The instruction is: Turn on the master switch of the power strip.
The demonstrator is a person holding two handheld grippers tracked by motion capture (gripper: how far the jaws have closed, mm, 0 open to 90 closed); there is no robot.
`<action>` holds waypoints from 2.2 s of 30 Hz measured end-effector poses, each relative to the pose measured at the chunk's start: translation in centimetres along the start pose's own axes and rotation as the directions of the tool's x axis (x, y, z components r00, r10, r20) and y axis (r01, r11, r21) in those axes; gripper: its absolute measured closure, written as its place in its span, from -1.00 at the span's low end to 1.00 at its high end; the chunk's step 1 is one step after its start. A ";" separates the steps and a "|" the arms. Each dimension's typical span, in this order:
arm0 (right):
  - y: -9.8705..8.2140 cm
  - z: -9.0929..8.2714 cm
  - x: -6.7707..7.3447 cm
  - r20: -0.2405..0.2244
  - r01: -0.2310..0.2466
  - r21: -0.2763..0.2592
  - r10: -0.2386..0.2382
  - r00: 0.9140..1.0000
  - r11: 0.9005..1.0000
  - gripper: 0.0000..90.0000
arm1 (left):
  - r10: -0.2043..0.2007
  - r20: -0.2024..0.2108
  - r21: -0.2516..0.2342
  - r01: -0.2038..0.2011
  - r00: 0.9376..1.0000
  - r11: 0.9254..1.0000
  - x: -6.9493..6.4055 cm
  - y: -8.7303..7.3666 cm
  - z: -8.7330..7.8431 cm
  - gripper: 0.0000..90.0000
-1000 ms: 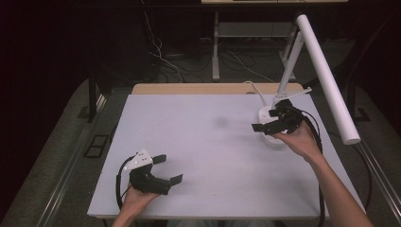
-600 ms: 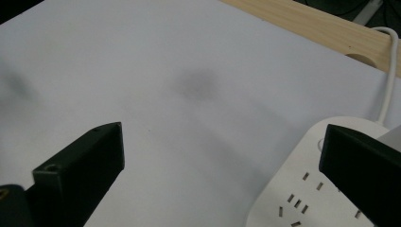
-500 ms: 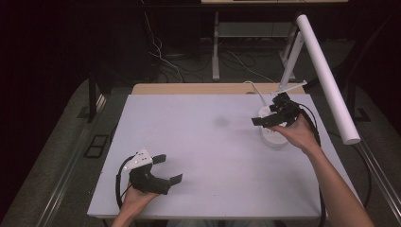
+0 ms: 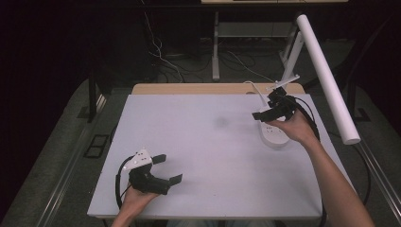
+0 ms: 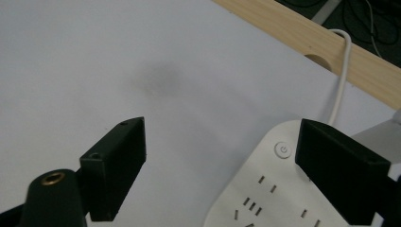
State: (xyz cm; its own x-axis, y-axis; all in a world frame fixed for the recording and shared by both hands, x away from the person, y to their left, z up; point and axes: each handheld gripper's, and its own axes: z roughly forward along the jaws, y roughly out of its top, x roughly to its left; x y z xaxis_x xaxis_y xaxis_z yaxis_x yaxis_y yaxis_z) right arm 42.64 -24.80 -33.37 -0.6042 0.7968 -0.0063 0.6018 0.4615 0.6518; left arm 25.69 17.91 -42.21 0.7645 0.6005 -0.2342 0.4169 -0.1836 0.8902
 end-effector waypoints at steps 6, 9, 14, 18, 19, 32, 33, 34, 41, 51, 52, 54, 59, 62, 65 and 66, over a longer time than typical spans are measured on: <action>0.8 0.1 0.0 0.050 0.035 0.007 -0.035 0.998 0.999 -0.31 | 0.003 0.000 0.000 -0.003 1.000 1.000 0.0 0.0 0.0 -1.00; 1.4 0.2 0.2 0.088 0.055 0.016 -0.056 0.995 0.998 -0.02 | 0.002 -0.002 -0.002 -0.002 1.000 1.000 0.0 0.0 0.0 -1.00; 2.0 0.6 0.1 0.129 0.073 0.031 -0.077 0.989 0.997 0.23 | 0.007 -0.003 -0.002 -0.007 1.000 1.000 0.0 0.1 -0.1 -1.00; 2.2 1.0 0.0 0.153 0.083 0.046 -0.089 0.984 0.995 0.34 | 0.009 0.001 -0.004 -0.009 1.000 1.000 -0.1 0.1 -0.1 -1.00; 2.3 1.1 0.0 0.164 0.089 0.054 -0.097 0.982 0.995 0.38 | 0.009 0.002 -0.005 -0.009 1.000 1.000 -0.1 0.1 -0.1 -1.00; 2.4 2.9 -1.1 0.221 0.097 0.106 -0.119 0.968 0.990 0.96 | 0.010 -0.001 -0.009 -0.010 1.000 1.000 0.0 0.1 -0.2 -1.00; 2.3 3.1 -1.2 0.221 0.098 0.112 -0.121 0.968 0.989 0.98 | 0.010 -0.001 -0.009 -0.010 1.000 1.000 0.0 0.1 -0.2 -1.00; 2.3 3.2 -1.3 0.223 0.097 0.114 -0.121 0.967 0.989 0.98 | 0.013 -0.004 -0.011 -0.013 1.000 1.000 0.0 0.1 -0.2 -1.00; 2.1 4.3 -1.7 0.216 0.103 0.127 -0.129 0.968 0.986 0.98 | 0.021 -0.005 -0.015 -0.021 1.000 1.000 0.0 0.2 -0.2 -1.00; 1.7 6.0 -1.6 0.224 0.131 0.186 -0.172 0.959 0.974 0.98 | 0.023 -0.007 -0.017 -0.023 1.000 1.000 0.0 0.2 -0.4 -1.00; 1.6 6.2 -1.6 0.225 0.127 0.191 -0.169 0.960 0.973 0.98 | 0.025 -0.007 -0.018 -0.025 1.000 1.000 0.0 0.2 -0.4 -1.00; 1.5 6.5 -1.7 0.227 0.135 0.200 -0.180 0.957 0.971 0.98 | 0.025 -0.007 -0.019 -0.026 1.000 0.999 0.0 0.2 -0.4 -1.00; 1.0 7.0 -2.0 0.234 0.120 0.215 -0.170 0.957 0.969 0.98 | 0.032 -0.007 -0.020 -0.033 0.999 0.999 -0.1 0.2 -0.4 -1.00; 0.7 7.2 -2.2 0.239 0.111 0.224 -0.164 0.957 0.968 0.99 | 0.036 -0.008 -0.020 -0.036 0.999 0.999 -0.1 0.3 -0.4 -1.00; 0.5 7.5 -2.6 0.245 0.109 0.232 -0.167 0.955 0.967 0.98 | 0.036 -0.008 -0.020 -0.036 0.999 0.999 -0.1 0.2 -0.4 -1.00; 0.5 7.5 -2.6 0.245 0.109 0.232 -0.167 0.955 0.967 0.98 | 0.036 -0.009 -0.020 -0.036 0.999 0.999 -0.1 0.2 -0.4 -1.00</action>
State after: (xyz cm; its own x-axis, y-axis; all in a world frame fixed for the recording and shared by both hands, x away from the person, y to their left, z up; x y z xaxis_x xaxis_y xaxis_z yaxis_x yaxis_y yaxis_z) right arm 48.39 -23.69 -38.76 -0.5497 0.7795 -0.3004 0.6368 0.6238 0.4533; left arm 25.52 18.16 -41.81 0.7749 0.6002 -0.1986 0.3790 -0.1897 0.9057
